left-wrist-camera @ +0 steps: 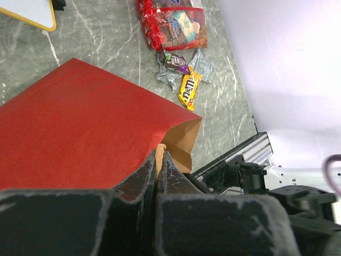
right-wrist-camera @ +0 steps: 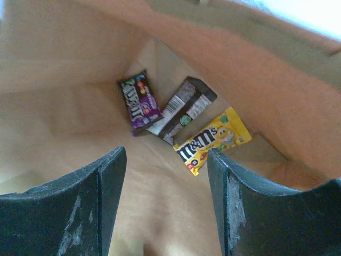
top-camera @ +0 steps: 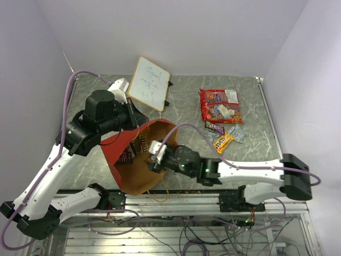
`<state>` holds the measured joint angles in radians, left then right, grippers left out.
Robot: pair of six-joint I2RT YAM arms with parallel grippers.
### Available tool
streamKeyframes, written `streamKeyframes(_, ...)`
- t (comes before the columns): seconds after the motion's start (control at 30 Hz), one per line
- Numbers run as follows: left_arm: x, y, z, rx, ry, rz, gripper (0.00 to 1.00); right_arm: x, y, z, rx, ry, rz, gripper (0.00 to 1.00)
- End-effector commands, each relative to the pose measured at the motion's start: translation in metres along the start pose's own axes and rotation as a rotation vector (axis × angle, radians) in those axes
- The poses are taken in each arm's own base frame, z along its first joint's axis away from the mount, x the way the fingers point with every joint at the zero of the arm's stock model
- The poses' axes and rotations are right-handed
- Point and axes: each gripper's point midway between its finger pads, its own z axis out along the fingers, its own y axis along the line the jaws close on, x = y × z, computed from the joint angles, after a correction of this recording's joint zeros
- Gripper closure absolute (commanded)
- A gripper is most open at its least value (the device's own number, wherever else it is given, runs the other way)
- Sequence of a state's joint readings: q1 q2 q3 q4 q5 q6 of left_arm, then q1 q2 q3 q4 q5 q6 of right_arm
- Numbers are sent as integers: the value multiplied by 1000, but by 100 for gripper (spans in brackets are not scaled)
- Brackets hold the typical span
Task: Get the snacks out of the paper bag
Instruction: Take out the snack from the paper bag.
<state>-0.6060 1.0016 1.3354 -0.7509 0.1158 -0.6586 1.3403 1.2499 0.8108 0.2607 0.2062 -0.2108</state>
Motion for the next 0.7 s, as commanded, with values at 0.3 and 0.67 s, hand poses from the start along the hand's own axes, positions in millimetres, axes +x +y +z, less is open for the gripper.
streamKeyframes(0.3, -22, -28, -15, 96, -59, 4, 93, 60, -39, 79, 383, 49, -25, 53)
streamKeyframes(0.67, -17, -35, -12, 141, -27, -11, 93, 100, -41, 112, 450, 96, 9, 55)
